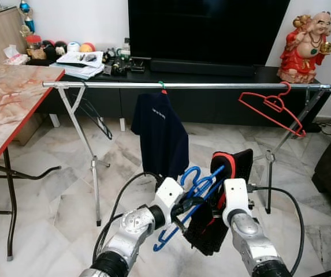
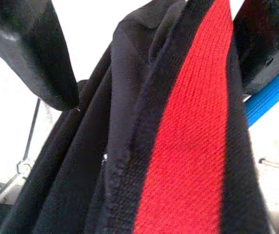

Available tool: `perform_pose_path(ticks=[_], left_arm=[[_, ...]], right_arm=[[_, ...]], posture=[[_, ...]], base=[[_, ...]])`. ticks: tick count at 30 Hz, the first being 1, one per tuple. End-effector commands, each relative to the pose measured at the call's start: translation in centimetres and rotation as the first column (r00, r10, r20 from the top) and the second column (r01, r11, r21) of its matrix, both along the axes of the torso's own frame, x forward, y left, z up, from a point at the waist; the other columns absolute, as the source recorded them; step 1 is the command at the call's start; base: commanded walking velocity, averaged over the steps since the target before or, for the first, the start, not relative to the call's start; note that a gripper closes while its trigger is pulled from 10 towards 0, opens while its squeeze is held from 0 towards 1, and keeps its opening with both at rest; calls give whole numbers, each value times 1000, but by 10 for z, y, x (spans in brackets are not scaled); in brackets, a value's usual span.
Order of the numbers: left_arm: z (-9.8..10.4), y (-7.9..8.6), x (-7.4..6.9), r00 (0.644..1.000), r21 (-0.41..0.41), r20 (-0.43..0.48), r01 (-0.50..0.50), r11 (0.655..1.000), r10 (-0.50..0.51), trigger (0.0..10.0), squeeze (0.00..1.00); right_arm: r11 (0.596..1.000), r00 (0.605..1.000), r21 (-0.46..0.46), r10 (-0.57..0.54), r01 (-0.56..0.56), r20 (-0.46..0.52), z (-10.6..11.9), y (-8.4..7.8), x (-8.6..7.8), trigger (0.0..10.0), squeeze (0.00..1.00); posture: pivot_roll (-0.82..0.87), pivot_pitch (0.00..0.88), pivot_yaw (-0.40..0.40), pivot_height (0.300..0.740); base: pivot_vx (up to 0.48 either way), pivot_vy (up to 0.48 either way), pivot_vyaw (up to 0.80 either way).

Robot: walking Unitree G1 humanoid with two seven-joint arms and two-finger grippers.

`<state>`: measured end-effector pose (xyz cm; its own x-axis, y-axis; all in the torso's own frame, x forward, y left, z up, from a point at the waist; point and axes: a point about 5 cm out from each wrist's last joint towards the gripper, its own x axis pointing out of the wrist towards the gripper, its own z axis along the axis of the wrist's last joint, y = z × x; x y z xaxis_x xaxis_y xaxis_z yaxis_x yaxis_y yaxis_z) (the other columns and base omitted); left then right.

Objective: Hang hanger

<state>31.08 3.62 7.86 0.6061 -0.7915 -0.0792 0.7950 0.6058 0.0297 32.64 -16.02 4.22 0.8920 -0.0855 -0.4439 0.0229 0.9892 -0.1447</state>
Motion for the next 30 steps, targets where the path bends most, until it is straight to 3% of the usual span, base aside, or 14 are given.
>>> perform_pose_path(ticks=[1,2,3,4,5,30], left_arm=[[5,-5,0,999,-6,27,23,1000,-23,0,0],[5,-5,0,999,-6,27,23,1000,-23,0,0],[5,-5,0,999,-6,27,23,1000,-23,0,0],[5,-5,0,999,-6,27,23,1000,-23,0,0],[5,-5,0,999,-6,26,25,1000,-25,0,0],[4,-6,-1,999,0,23,36,999,-36,0,0]], right_arm=[[999,999,-18,-32,33,21,5,-5,5,4275,0],[999,999,-21,-39,40,18,4,-6,5,3569,0],[999,999,-22,-43,44,16,4,-7,5,3569,0],[999,999,-22,-49,49,16,3,-8,5,510,0],[998,998,-28,-59,59,15,3,-10,5,0,0],[998,994,-25,-57,60,88,8,-10,10,0,0]], posture=[[-104,0,-63,740],[-104,0,-64,740],[-104,0,-64,740],[-103,0,-64,740],[-104,0,-63,740],[-101,0,-58,740]], base=[[0,0,0],[0,0,0],[0,0,0],[0,0,0],[0,0,0],[0,0,0]])
